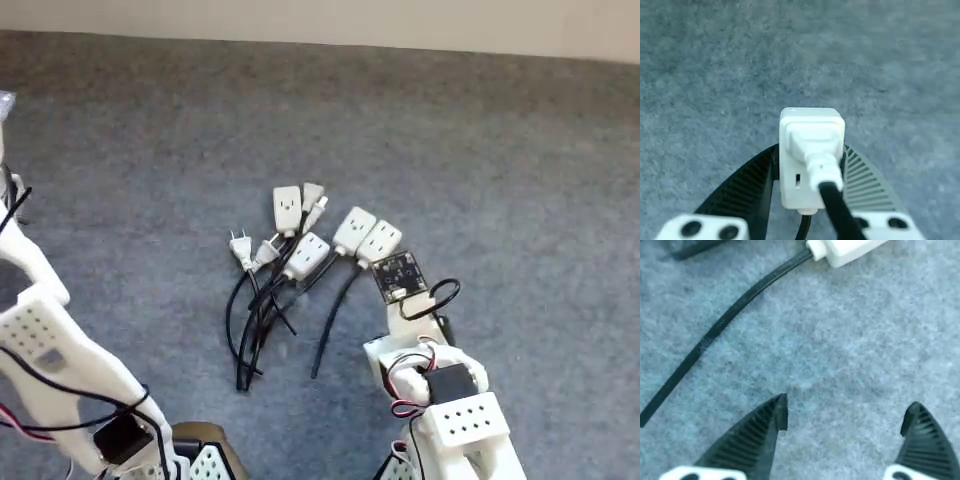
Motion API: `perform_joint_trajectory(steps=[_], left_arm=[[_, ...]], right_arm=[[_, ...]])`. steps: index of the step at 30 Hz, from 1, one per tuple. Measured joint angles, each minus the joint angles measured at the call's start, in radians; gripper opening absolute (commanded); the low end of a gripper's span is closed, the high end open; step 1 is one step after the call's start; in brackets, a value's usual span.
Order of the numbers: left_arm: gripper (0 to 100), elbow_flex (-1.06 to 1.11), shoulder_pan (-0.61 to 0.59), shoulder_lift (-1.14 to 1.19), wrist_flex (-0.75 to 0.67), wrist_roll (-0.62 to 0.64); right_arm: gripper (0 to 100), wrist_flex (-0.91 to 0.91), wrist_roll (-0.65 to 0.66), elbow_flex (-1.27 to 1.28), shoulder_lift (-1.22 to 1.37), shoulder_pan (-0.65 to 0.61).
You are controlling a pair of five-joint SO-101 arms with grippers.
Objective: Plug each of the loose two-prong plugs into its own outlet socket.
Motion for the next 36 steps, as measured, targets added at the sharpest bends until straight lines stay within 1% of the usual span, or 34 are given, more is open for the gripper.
perform_joint_trajectory(steps=[5, 7, 8, 11, 12, 18, 25, 28, 31, 36], left_arm=[[1, -0.371, -0.009, 0.281, 0.074, 0.0], [3, -0.491, -0.02, 0.37, 0.087, 0.0], [6, -0.539, -0.028, 0.408, 0.094, 0.0], [20, -0.64, -0.055, 0.485, 0.1, 0.0], [22, -0.661, -0.064, 0.499, 0.1, 0.0], [23, -0.709, -0.115, 0.516, 0.1, -0.006], [23, -0.717, -0.123, 0.516, 0.17, -0.123], [23, -0.784, -0.133, 0.517, 0.183, -0.114], [23, -0.793, -0.158, 0.485, 0.195, -0.074], [23, -0.793, -0.178, 0.358, 0.311, -0.066]], right_arm=[[34.7, 0.0, 0.0, 0.0, 0.0, 0.0], [34.7, 0.0, 0.0, 0.0, 0.0, 0.0], [34.7, 0.0, 0.0, 0.0, 0.0, 0.006], [34.7, 0.0, 0.0, 0.0, 0.0, 0.038], [34.7, 0.0, 0.0, 0.0, 0.0, 0.048], [34.7, 0.0, 0.0, 0.0, 0.0, 0.057], [34.7, 0.0, 0.0, 0.0, 0.0, 0.057], [34.7, 0.0, 0.0, 0.0, 0.0, 0.057], [34.7, 0.0, 0.0, 0.0, 0.0, 0.057], [34.7, 0.0, 0.0, 0.0, 0.0, 0.057]])
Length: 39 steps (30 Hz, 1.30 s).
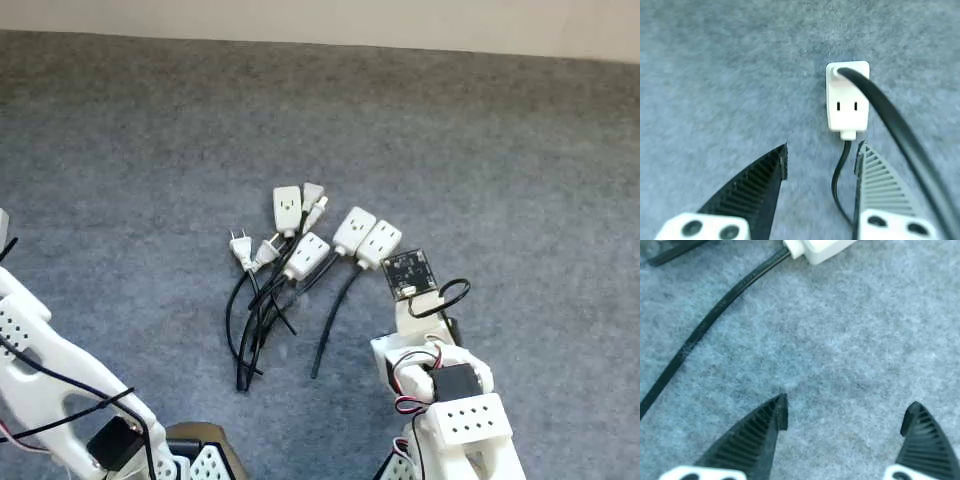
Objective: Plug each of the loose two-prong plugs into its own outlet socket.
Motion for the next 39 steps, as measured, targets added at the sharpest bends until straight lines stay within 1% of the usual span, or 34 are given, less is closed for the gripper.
perform_joint_trajectory(steps=[2, 8, 10, 14, 17, 19, 21, 23, 26, 28, 30, 32, 35, 39], left_arm=[[23, 0.0, 0.0, -0.058, 0.037, 0.0], [23, 0.0, 0.009, -0.199, 0.051, 0.002], [23, 0.0, 0.032, -0.255, 0.057, 0.04], [23, 0.0, 0.13, -0.35, 0.057, 0.183], [23, 0.023, 0.25, -0.41, 0.057, 0.242], [23, 0.103, 0.35, -0.445, 0.057, 0.256], [23, 0.235, 0.463, -0.479, 0.057, 0.261], [23, 0.411, 0.586, -0.514, 0.057, 0.261], [22, 0.7, 0.798, -0.549, 0.054, 0.261], [19, 0.852, 0.947, -0.555, 0.051, 0.241], [17, 0.937, 1.089, -0.555, 0.051, 0.219], [16, 0.965, 1.195, -0.555, 0.051, 0.209], [17, 0.999, 1.277, -0.557, 0.051, 0.209], [17, 1.063, 1.316, -0.557, 0.046, 0.21]], right_arm=[[34.7, 0.0, 0.0, 0.0, 0.0, 0.005], [34.7, 0.0, -0.017, 0.0, 0.0, 0.012], [34.7, 0.0, -0.025, 0.0, 0.0, 0.051], [34.7, 0.0, -0.034, -0.002, 0.0, 0.161], [34.7, 0.0, -0.08, -0.026, 0.0, 0.25], [34.7, 0.0, -0.091, -0.041, 0.0, 0.292], [34.7, 0.0, -0.095, -0.048, 0.0, 0.318], [34.7, 0.0, -0.097, -0.051, 0.0, 0.334], [34.7, 0.0, -0.097, -0.051, 0.0, 0.336], [34.7, 0.0, -0.097, -0.051, 0.0, 0.336], [34.7, -0.005, -0.097, -0.051, 0.0, 0.336], [34.7, -0.028, -0.097, -0.051, 0.0, 0.336], [34.7, -0.038, -0.097, -0.051, 0.0, 0.334], [34.7, -0.04, -0.097, -0.051, 0.0, 0.331]])
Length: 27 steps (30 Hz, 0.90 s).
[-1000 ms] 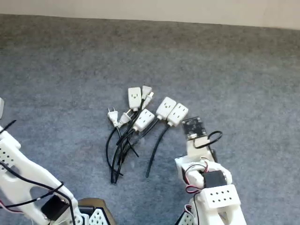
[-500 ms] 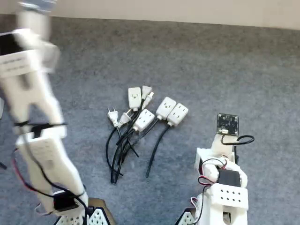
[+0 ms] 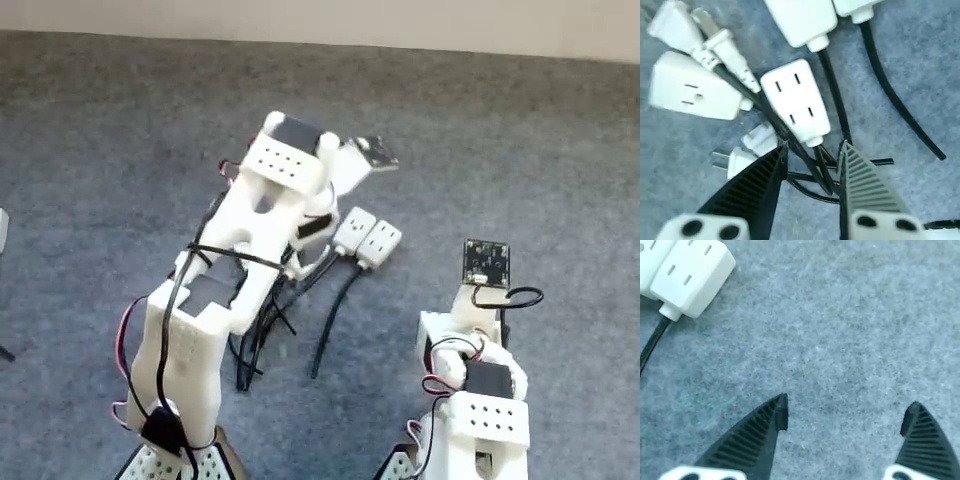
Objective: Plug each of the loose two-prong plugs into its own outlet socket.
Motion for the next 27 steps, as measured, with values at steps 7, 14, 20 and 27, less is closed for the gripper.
perform_joint_trajectory(steps=[7, 14, 20, 27], left_arm=[[17, 0.037, 0.023, 0.075, -0.112, 0.0], [17, 0.032, -0.005, 0.157, -0.196, 0.003], [16, -0.011, -0.066, 0.181, -0.198, 0.005], [17, -0.014, -0.091, 0.183, -0.181, -0.002]], right_arm=[[34.7, 0.0, 0.0, 0.0, 0.0, -0.029], [34.7, 0.0, 0.011, 0.0, 0.0, -0.031], [34.7, 0.0, 0.021, 0.0, 0.0, -0.063], [34.7, 0.0, 0.025, 0.0, 0.0, -0.074]])
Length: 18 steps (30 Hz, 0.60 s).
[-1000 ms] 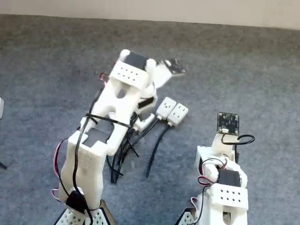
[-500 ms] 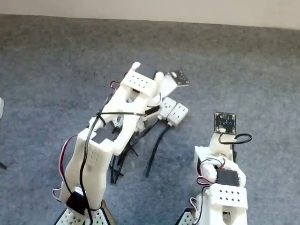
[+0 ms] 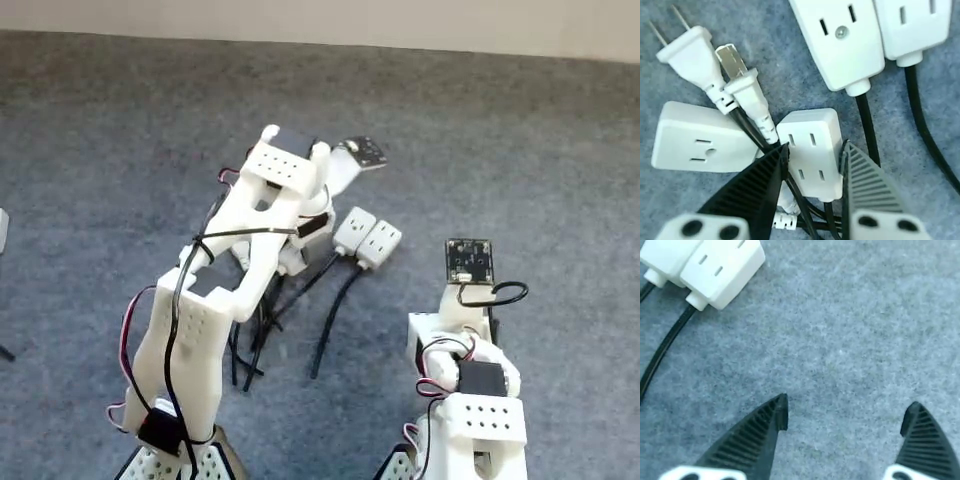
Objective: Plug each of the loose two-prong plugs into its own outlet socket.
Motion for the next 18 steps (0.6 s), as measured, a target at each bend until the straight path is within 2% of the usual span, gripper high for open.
perform_joint_trajectory(steps=[11, 18], left_arm=[[17, -0.009, -0.046, 0.002, 0.051, -0.017], [28, -0.005, -0.075, 0.008, 0.121, -0.058]], right_arm=[[34.7, 0.0, 0.0, 0.0, 0.0, 0.0], [34.7, 0.0, 0.0, 0.0, 0.0, 0.0]])
